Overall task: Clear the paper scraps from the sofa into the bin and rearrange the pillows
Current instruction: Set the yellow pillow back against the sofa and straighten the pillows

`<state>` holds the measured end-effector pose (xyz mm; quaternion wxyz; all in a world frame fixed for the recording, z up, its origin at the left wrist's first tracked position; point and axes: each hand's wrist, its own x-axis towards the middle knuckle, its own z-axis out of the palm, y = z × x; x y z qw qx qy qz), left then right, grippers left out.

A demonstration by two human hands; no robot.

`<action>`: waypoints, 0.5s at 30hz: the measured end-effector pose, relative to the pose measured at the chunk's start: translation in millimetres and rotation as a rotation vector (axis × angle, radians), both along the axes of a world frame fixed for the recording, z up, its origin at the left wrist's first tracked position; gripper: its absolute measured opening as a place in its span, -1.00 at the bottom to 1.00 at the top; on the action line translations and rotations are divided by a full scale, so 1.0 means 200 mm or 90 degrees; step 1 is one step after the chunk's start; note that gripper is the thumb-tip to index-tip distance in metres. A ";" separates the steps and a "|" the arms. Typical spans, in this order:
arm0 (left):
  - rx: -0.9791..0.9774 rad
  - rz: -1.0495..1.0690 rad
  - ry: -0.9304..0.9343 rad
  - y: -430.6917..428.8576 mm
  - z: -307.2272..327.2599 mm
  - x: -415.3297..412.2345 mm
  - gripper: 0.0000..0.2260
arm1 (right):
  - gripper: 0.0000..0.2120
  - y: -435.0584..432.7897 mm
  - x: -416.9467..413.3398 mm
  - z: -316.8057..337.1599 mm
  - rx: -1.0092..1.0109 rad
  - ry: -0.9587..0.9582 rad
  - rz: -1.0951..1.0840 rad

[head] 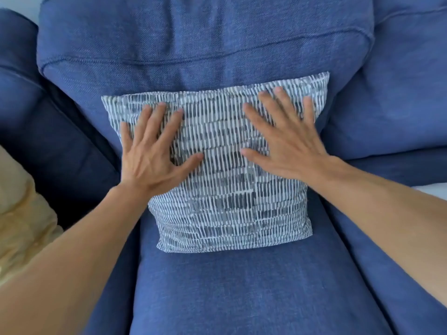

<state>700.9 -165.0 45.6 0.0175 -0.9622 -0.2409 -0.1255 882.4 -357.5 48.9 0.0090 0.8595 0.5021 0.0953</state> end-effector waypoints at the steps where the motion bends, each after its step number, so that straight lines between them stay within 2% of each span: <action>1: -0.010 0.024 0.007 0.03 0.01 -0.01 -0.18 | -0.19 -0.03 0.04 0.00 0.004 0.011 -0.019; 6: -0.030 0.043 0.016 0.01 0.03 -0.03 -0.12 | -0.12 -0.08 0.06 0.02 0.031 0.060 -0.047; 15: -0.035 0.080 0.006 -0.21 0.14 -0.13 -0.14 | -0.14 -0.14 -0.04 0.15 0.073 0.085 0.001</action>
